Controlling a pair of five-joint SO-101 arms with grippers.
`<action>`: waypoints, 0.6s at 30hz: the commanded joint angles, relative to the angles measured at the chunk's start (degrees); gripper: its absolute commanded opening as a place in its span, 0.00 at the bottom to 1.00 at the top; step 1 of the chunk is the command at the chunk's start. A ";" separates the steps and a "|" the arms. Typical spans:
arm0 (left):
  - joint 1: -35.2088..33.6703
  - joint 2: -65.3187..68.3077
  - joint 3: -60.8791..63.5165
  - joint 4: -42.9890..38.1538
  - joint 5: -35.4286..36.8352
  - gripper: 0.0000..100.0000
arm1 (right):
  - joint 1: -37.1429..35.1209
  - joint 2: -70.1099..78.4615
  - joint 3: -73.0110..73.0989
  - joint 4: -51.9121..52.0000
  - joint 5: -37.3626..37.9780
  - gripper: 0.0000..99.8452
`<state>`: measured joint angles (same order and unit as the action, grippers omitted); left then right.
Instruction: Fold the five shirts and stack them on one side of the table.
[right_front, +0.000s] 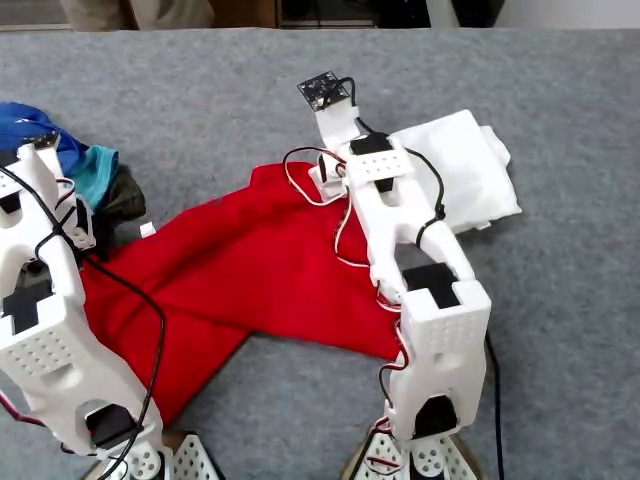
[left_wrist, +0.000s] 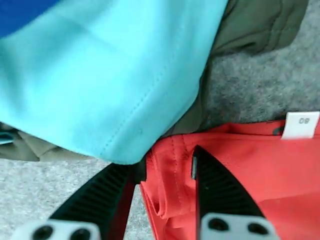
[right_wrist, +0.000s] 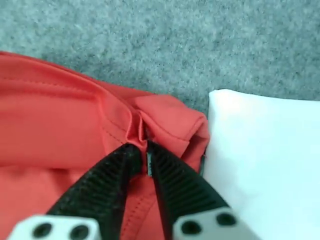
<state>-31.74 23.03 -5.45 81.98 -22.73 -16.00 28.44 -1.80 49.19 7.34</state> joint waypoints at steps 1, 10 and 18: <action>-0.26 -0.31 -0.09 -0.70 -0.26 0.16 | 0.48 -0.48 -1.01 -0.97 -0.18 0.00; -0.26 -0.22 -0.09 -0.62 -0.09 0.16 | 0.48 -0.48 -1.01 -0.97 -0.18 0.00; -0.62 4.00 -0.70 -0.53 0.35 0.16 | 0.48 -0.48 -1.01 -0.97 -0.18 0.00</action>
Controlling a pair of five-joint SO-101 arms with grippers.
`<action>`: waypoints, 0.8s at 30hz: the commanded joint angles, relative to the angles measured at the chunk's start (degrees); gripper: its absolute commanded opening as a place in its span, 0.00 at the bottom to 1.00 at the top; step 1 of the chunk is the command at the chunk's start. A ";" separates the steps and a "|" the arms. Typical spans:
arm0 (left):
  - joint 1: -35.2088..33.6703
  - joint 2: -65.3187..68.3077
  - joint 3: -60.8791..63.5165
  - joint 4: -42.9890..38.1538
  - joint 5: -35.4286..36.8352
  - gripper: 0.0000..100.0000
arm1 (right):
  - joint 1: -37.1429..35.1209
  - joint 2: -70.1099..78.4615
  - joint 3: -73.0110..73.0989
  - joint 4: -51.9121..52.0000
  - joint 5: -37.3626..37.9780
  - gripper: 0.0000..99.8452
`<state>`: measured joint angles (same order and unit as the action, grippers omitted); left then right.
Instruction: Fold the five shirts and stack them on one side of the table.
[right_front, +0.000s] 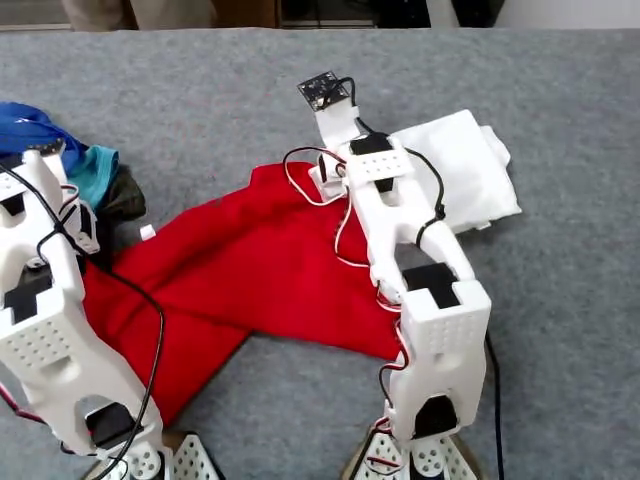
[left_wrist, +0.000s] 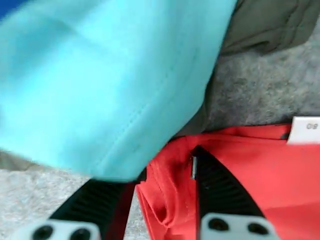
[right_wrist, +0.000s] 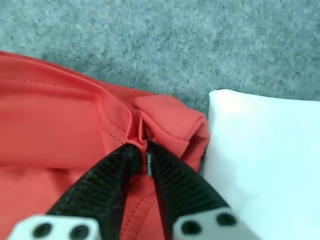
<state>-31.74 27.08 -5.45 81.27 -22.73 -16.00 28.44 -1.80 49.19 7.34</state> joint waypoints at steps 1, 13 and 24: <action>-0.79 0.04 -0.70 0.09 1.23 0.16 | 0.48 -0.48 -1.01 -0.97 -0.18 0.00; -0.35 -0.04 -4.13 0.53 2.64 0.09 | 0.57 -0.48 -1.01 -1.05 -0.18 0.00; -0.18 0.48 -7.21 2.90 2.64 0.08 | 0.57 -0.48 -1.01 -1.05 -0.18 0.00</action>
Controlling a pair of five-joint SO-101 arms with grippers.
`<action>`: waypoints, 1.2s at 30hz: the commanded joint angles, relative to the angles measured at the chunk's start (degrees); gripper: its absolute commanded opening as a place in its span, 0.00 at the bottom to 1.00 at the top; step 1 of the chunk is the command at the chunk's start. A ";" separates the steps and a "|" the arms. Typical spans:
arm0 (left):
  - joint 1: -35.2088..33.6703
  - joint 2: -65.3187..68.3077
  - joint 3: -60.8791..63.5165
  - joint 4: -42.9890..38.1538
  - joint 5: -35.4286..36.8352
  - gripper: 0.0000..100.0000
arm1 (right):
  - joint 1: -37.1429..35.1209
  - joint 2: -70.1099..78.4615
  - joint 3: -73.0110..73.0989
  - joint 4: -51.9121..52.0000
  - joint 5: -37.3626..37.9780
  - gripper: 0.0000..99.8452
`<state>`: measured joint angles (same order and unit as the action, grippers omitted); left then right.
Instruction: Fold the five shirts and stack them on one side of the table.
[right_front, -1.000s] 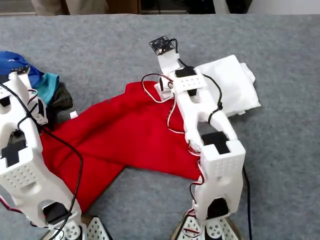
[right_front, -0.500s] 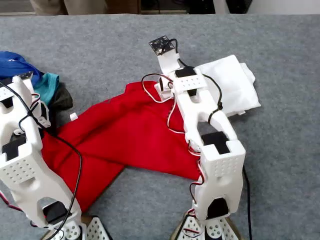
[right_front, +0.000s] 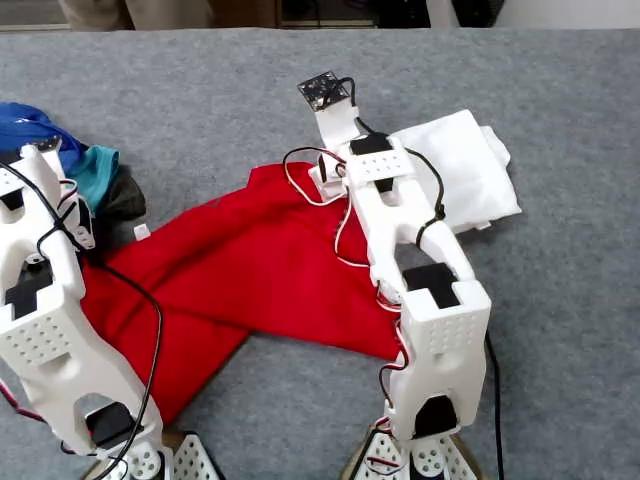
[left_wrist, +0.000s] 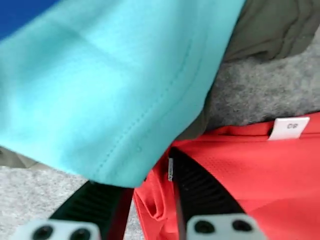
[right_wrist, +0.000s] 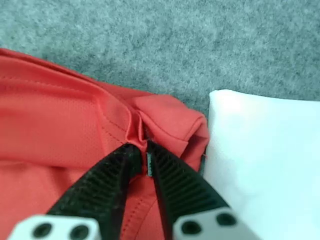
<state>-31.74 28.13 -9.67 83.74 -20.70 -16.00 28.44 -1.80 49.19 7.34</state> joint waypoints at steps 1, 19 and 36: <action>-0.18 -0.84 -2.99 0.44 0.62 0.08 | 0.57 -0.48 -1.01 -1.05 -0.18 0.00; 2.64 -26.33 5.19 4.84 -6.42 0.02 | 1.54 -0.84 -0.57 -1.32 1.05 0.00; 2.11 -73.36 21.10 4.84 -7.47 0.02 | -0.13 -33.10 -19.82 23.82 0.26 0.00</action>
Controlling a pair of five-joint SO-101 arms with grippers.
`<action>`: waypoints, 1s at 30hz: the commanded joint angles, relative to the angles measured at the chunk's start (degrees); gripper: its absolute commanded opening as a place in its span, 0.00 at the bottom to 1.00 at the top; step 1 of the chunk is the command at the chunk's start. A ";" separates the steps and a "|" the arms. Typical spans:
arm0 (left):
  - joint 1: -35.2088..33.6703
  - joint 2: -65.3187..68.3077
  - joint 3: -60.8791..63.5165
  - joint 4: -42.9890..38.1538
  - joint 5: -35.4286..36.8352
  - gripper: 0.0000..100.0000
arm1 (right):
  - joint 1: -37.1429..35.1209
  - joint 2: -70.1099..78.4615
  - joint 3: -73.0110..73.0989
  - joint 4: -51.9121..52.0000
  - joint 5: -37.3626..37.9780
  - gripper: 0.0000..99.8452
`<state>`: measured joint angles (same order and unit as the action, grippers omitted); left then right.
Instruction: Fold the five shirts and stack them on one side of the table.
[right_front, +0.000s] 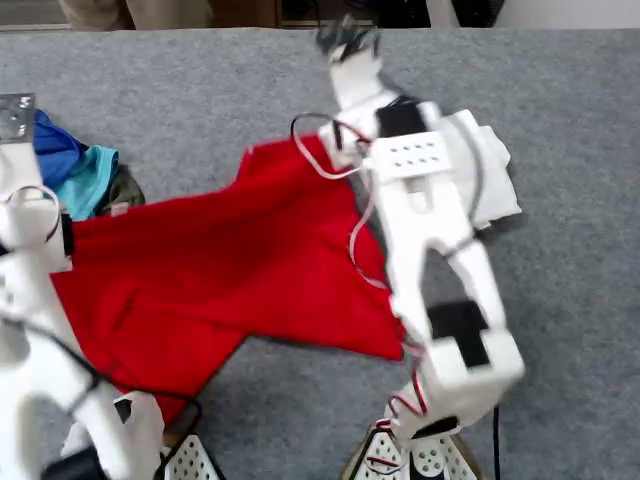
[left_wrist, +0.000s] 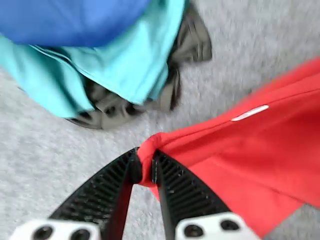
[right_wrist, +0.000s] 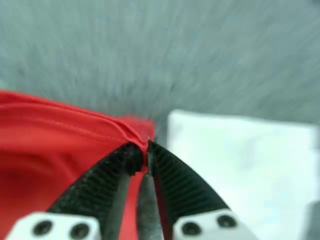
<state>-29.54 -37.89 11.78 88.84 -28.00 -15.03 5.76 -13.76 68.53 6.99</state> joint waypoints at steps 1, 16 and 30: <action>-0.18 -9.63 -0.53 -0.35 -0.18 0.02 | -1.10 -12.88 -10.33 5.89 0.62 0.00; -3.96 -21.85 -24.00 3.08 10.29 0.02 | -0.66 -33.01 -49.10 8.00 0.53 0.00; -3.69 -22.11 -43.96 10.90 10.29 0.02 | -0.48 -35.74 -59.30 4.57 0.44 0.00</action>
<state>-33.41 -60.22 -30.33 96.13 -18.24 -15.38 -29.85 -73.19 75.21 7.08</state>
